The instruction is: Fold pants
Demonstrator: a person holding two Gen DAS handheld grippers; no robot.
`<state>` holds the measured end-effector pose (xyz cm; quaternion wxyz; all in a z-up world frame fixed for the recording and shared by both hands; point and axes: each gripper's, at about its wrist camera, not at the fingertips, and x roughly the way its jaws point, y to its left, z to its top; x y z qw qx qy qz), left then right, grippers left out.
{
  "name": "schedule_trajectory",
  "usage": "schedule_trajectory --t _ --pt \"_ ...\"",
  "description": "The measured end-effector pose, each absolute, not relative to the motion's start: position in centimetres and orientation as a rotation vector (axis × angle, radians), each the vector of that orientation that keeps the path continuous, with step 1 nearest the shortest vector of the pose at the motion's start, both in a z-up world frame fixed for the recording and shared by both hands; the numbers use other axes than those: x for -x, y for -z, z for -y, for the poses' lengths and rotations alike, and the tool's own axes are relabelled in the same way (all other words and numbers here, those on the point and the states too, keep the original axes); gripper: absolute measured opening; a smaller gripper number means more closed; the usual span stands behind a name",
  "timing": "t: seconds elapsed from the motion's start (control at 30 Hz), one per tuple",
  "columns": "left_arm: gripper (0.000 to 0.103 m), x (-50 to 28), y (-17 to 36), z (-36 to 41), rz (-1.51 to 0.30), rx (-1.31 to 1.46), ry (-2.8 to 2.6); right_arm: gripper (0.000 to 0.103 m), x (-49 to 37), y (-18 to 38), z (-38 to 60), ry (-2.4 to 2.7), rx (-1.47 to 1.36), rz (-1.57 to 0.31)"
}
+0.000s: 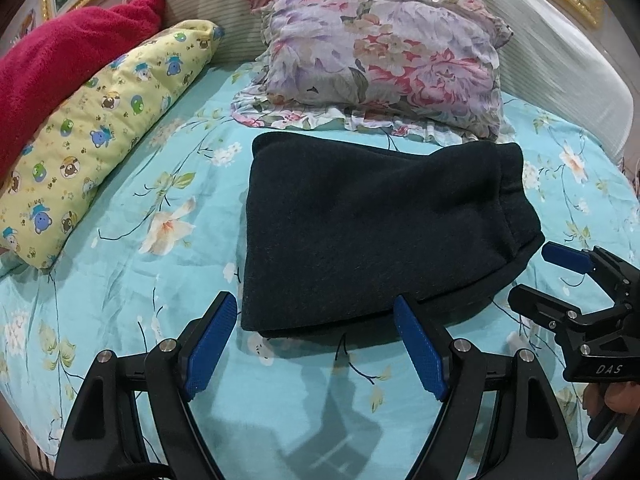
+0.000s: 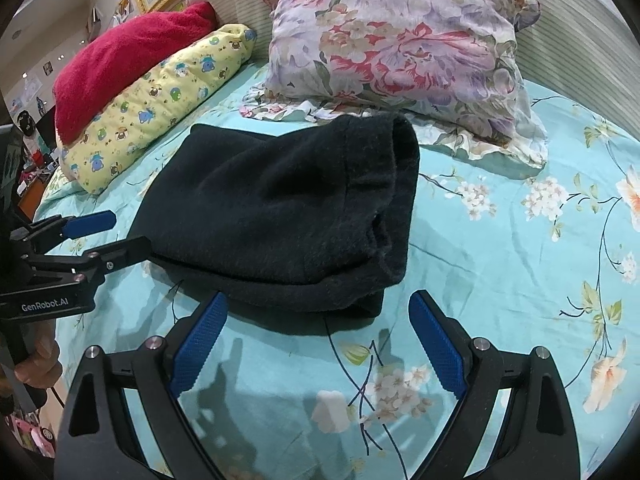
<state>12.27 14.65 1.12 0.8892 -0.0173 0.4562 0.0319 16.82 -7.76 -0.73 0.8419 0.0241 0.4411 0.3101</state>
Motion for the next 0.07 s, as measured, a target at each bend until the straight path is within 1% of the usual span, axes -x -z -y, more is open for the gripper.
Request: schedule_trajectory --t 0.07 --pt "0.081 -12.28 -1.15 -14.57 -0.948 0.031 -0.071 0.092 -16.89 0.58 7.78 -0.654 -0.05 -0.927"
